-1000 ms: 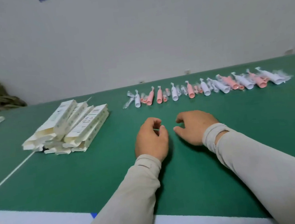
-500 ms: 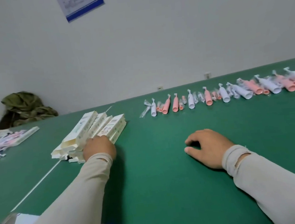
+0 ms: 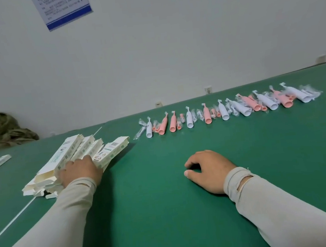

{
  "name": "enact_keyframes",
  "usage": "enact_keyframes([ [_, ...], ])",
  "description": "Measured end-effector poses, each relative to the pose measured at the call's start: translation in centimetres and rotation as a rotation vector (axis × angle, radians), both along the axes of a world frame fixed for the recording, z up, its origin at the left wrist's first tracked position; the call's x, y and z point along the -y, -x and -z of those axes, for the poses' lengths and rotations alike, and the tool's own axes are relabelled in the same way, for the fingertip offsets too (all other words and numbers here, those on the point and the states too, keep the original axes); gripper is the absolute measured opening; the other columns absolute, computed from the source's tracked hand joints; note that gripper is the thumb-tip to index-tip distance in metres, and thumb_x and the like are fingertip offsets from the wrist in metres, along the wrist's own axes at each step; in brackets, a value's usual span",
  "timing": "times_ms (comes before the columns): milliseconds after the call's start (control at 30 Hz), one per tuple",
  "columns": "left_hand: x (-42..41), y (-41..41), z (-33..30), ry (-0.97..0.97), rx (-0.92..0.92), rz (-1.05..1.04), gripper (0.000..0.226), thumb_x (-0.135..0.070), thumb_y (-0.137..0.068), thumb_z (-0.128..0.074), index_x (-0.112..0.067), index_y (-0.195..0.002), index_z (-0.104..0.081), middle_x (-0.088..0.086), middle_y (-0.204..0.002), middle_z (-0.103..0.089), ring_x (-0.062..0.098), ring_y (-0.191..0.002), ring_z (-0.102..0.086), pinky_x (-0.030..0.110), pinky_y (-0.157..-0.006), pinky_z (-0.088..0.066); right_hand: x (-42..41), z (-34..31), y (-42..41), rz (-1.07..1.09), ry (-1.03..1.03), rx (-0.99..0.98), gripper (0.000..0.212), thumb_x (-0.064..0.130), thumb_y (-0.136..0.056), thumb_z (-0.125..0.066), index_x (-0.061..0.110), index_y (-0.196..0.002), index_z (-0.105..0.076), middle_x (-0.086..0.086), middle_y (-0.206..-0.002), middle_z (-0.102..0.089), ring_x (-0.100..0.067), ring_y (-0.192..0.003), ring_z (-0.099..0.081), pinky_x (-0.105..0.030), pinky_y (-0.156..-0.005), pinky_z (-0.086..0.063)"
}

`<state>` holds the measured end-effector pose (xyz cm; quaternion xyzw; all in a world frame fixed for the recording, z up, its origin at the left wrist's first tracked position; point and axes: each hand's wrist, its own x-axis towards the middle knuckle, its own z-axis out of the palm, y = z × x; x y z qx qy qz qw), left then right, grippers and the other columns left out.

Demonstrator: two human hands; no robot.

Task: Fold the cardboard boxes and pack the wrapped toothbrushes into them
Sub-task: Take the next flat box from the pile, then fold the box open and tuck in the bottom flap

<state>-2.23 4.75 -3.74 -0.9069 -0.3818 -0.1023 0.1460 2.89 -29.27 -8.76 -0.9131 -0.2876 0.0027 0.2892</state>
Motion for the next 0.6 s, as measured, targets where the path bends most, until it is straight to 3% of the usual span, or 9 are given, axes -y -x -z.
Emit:
enact_keyframes([
  [133, 0.4, -0.2, -0.6, 0.008, 0.048, -0.024, 0.056, -0.059, -0.083, -0.059, -0.018, -0.121, -0.050, 0.010, -0.120, -0.064, 0.033, -0.115, -0.056, 0.046, -0.100, -0.044, 0.0, -0.1, 0.0, 0.001, -0.006, -0.004, 0.029, 0.046, -0.093, -0.057, 0.030, -0.116, -0.067, 0.012, -0.116, -0.063, -0.012, -0.117, -0.052, -0.034, -0.104, -0.044],
  [200, 1.1, -0.3, -1.0, 0.148, 0.160, 0.022, 0.065, -0.055, -0.078, -0.070, -0.013, -0.122, -0.048, 0.015, -0.120, -0.060, 0.035, -0.108, -0.058, 0.045, -0.093, -0.048, 0.0, -0.1, -0.1, 0.010, -0.020, -0.007, 0.030, 0.046, -0.093, -0.058, 0.031, -0.117, -0.066, 0.012, -0.116, -0.063, -0.012, -0.116, -0.053, -0.034, -0.103, -0.044],
  [267, 3.0, -0.7, -1.2, 0.493, 0.415, 0.158, 0.070, -0.044, -0.075, -0.080, -0.010, -0.125, -0.046, 0.014, -0.121, -0.057, 0.030, -0.095, -0.057, 0.037, -0.081, -0.049, -0.1, 0.0, -0.2, 0.032, -0.076, 0.006, 0.032, 0.045, -0.093, -0.059, 0.030, -0.121, -0.065, 0.013, -0.118, -0.063, -0.011, -0.115, -0.054, -0.033, -0.103, -0.045],
  [333, 6.8, -1.6, -1.3, 0.986, 0.697, 0.312, 0.073, -0.037, -0.077, -0.083, -0.008, -0.134, -0.047, 0.008, -0.114, -0.060, 0.021, -0.082, -0.061, 0.029, -0.067, -0.049, -0.2, -0.2, -0.3, 0.085, -0.282, -0.014, 0.030, 0.042, -0.093, -0.062, 0.028, -0.119, -0.067, 0.015, -0.115, -0.065, -0.006, -0.109, -0.058, -0.028, -0.100, -0.045],
  [433, 14.3, -3.1, -0.5, 1.714, 0.862, 0.543, 0.033, -0.036, -0.090, -0.071, -0.011, -0.111, -0.072, 0.002, -0.088, -0.065, 0.012, -0.067, -0.063, 0.033, -0.068, -0.050, -0.1, -1.0, -0.4, 0.135, -0.739, -0.244, 0.020, 0.042, -0.093, -0.064, 0.023, -0.094, -0.070, 0.008, -0.094, -0.073, -0.003, -0.080, -0.067, -0.024, -0.081, -0.051],
  [500, 18.9, -3.8, 0.6, 1.935, 0.904, 0.609, 0.026, -0.034, -0.093, -0.065, -0.016, -0.110, -0.074, 0.003, -0.084, -0.064, 0.017, -0.071, -0.062, 0.038, -0.073, -0.051, 0.2, -1.4, 0.0, 0.095, -0.902, -0.422, 0.030, 0.049, -0.093, -0.061, 0.021, -0.091, -0.069, 0.003, -0.089, -0.075, -0.007, -0.072, -0.069, -0.029, -0.073, -0.055],
  [600, 23.6, -4.1, 2.5, 2.089, 0.929, 0.630, 0.028, -0.021, -0.093, -0.067, -0.010, -0.119, -0.064, 0.009, -0.080, -0.067, 0.028, -0.074, -0.067, 0.039, -0.068, -0.055, 0.6, -1.0, 0.0, 0.149, -0.858, -0.346, 0.028, 0.048, -0.089, -0.065, 0.021, -0.094, -0.069, 0.006, -0.085, -0.075, -0.008, -0.076, -0.070, -0.026, -0.069, -0.053],
])
